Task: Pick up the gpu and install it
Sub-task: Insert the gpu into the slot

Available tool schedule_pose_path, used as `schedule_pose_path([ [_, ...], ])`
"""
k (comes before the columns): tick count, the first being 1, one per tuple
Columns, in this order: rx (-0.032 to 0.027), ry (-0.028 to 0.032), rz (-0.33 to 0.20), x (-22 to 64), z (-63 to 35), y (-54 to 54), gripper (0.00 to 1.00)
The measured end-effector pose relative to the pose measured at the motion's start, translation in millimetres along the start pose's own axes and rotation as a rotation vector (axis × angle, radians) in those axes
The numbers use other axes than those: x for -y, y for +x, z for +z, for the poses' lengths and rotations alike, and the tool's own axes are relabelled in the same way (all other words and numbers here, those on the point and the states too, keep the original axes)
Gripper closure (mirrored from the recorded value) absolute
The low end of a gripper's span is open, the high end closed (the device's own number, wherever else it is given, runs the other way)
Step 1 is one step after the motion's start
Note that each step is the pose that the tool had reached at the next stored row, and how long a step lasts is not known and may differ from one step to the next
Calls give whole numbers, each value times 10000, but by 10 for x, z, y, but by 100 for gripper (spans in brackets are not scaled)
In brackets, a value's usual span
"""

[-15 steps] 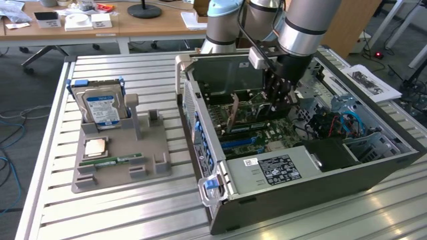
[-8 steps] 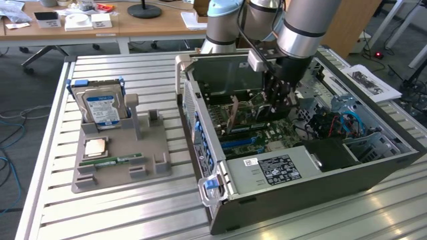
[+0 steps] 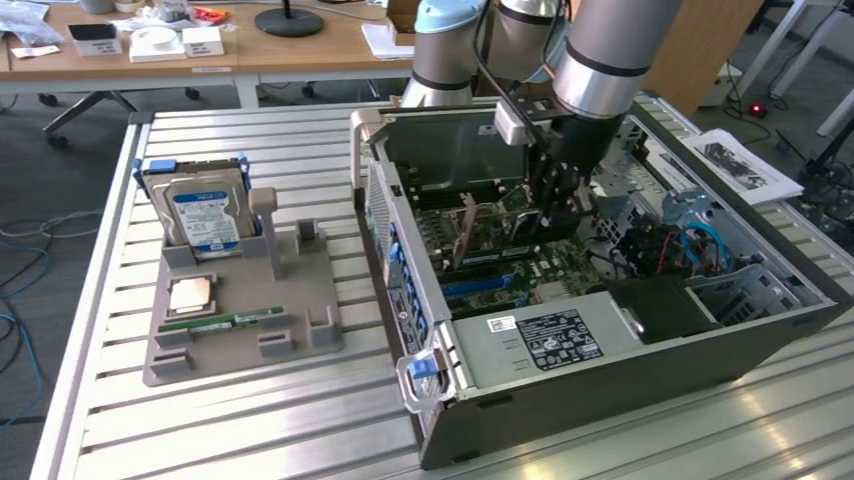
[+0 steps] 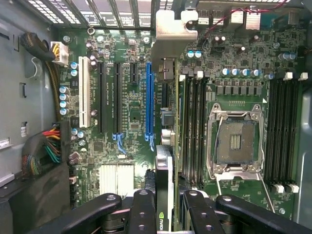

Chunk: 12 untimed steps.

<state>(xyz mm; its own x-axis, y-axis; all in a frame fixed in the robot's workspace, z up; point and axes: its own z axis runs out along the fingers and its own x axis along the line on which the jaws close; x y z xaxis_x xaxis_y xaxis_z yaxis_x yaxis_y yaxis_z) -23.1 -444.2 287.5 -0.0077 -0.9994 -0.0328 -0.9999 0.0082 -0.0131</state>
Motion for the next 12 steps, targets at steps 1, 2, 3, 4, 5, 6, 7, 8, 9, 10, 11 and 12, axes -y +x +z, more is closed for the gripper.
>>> schedule_pose_path([
  [1, 0, 0, 1, -2, 1, 0, 73],
  [2, -1, 0, 3, -8, 2, 0, 73],
  [3, -1, 0, 2, -15, 2, 0, 73],
  [4, -1, 1, 0, -22, 3, 0, 73],
  [5, 0, 2, 0, -30, 4, 0, 73],
  [6, 0, 3, 1, -36, 5, 0, 73],
  [7, 0, 3, 0, -38, 6, 1, 73],
  [8, 3, 5, -1, -37, 8, 5, 73],
  [9, 2, 4, -1, -38, 8, 11, 73],
  [10, 1, 4, -1, -38, 7, 17, 73],
  [11, 0, 3, 0, -38, 8, 24, 73],
  [12, 0, 4, 1, -38, 8, 28, 73],
])
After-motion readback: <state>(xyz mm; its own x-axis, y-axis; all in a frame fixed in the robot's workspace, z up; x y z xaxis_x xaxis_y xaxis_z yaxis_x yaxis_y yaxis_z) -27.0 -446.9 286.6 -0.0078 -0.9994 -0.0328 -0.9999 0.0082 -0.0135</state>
